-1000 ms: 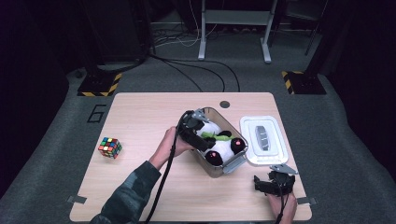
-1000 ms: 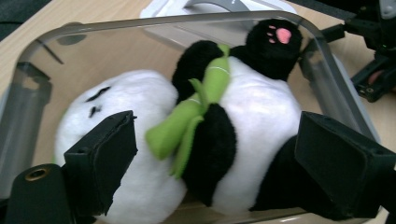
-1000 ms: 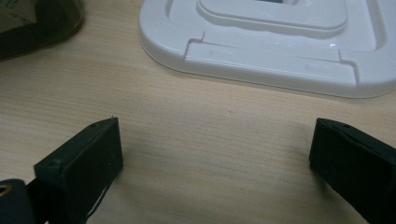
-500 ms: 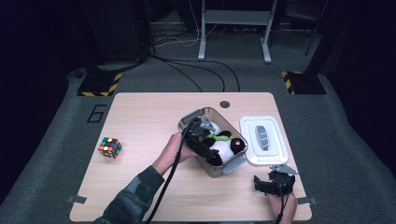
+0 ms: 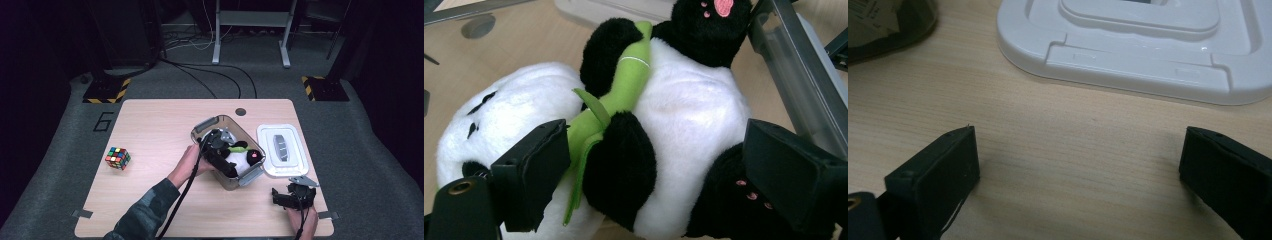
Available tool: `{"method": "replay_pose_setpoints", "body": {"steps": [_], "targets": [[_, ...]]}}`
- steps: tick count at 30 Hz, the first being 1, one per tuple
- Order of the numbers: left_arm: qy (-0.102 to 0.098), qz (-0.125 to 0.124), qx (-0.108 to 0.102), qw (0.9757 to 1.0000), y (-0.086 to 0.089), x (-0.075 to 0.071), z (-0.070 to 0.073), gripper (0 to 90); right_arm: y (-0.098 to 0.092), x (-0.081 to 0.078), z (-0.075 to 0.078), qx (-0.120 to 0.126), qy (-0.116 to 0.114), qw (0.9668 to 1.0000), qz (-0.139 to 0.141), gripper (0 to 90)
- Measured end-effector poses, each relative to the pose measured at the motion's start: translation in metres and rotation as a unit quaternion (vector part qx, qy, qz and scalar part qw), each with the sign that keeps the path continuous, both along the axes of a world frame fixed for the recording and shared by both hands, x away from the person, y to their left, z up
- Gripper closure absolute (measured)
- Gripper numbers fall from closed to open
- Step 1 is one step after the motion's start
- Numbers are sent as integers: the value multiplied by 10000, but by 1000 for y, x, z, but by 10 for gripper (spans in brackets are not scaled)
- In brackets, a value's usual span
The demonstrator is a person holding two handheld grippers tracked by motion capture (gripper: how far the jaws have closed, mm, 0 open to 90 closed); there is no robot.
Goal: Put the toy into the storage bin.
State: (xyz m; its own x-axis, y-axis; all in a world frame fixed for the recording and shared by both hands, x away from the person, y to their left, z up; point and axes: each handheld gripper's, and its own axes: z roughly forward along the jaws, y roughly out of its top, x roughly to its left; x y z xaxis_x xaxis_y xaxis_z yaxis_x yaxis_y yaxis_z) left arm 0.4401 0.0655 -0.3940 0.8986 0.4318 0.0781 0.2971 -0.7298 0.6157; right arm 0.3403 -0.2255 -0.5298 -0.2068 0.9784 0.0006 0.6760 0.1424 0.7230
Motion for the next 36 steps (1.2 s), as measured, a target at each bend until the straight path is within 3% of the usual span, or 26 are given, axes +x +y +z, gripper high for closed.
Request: {"method": "replay_pose_setpoints", "body": {"steps": [5,13,19,26,36], "targets": [[111,109,-301,9994,7,8,6,120,0,0,0,1,-2,10000,0,20],[214,432,-449,9978,10,26,10,112,0,0,0,1,-4,10000,2,20],[404,552,-138,9976,6,37,0,114,0,0,0,2,-4,10000,3,20],[409,534,168,9976,-1,39,-4,113,0,0,0,1,-5,10000,8,20],[618,534,321,9961,-6,46,-11,108,0,0,0,3,-6,10000,8,20]]}}
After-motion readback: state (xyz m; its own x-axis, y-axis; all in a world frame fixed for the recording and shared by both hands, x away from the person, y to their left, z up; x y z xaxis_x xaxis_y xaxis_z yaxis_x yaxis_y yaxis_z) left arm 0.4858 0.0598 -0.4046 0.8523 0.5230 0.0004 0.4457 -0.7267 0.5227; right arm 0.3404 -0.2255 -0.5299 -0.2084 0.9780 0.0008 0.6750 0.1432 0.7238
